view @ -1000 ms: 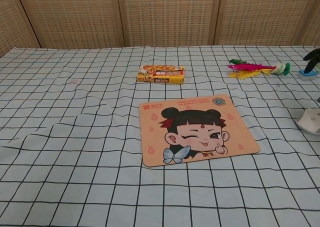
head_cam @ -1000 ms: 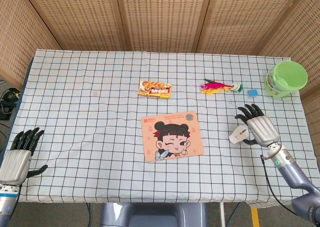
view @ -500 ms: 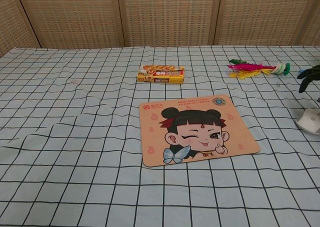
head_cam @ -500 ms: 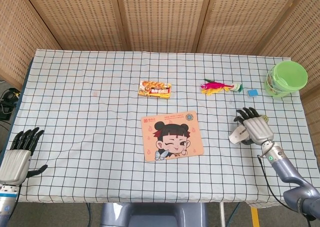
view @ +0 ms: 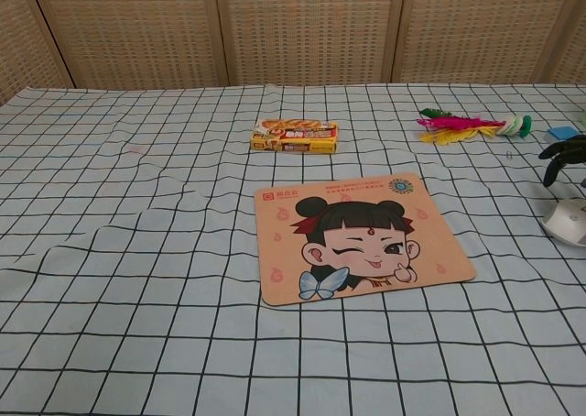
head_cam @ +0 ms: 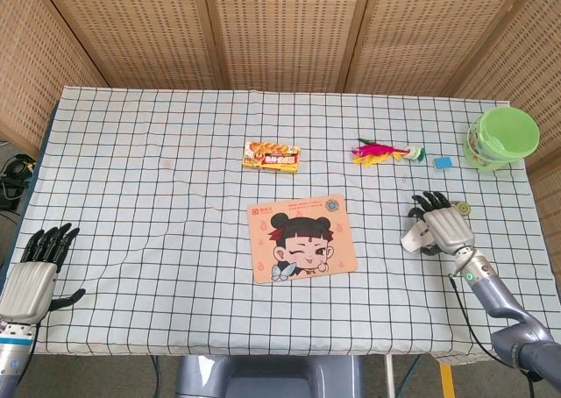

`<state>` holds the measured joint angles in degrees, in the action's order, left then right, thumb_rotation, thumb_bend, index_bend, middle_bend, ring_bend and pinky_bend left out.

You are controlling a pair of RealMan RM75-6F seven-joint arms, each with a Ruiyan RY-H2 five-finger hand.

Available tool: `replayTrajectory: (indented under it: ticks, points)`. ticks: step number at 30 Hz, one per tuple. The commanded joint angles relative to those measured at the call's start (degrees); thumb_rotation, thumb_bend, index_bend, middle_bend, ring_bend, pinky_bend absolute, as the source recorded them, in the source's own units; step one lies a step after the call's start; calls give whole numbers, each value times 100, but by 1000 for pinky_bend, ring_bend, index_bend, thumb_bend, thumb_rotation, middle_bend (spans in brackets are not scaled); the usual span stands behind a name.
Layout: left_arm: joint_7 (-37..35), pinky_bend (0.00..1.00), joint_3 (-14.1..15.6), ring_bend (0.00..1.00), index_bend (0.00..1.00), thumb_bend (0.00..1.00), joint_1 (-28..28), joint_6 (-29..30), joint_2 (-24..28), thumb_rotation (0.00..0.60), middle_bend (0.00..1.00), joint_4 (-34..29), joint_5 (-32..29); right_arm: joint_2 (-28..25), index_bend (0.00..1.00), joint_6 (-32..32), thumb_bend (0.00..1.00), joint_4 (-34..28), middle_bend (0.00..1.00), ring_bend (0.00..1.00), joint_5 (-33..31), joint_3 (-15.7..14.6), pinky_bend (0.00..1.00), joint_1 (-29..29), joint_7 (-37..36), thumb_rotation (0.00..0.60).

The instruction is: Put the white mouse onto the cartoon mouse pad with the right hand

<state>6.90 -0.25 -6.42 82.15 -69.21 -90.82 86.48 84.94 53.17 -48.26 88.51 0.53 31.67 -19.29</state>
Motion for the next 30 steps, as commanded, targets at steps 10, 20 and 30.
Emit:
replayTrajectory:
  ticks: [10,20,30]
  points:
    - [-10,0,-6,0,0,118,-11,-36,-2,600,0,7,-40,253,335,-85,248,328,161,49,-5,-96,97,47,-182,600]
    - [-22,0,-5,0,0,118,-25,-82,-9,600,0,26,-71,468,500,59,260,636,338,207,-6,-107,203,27,-290,600]
    - [-70,0,-23,0,0,117,-25,-95,-6,600,0,31,-119,569,731,415,295,711,603,552,53,-100,599,-37,-368,600]
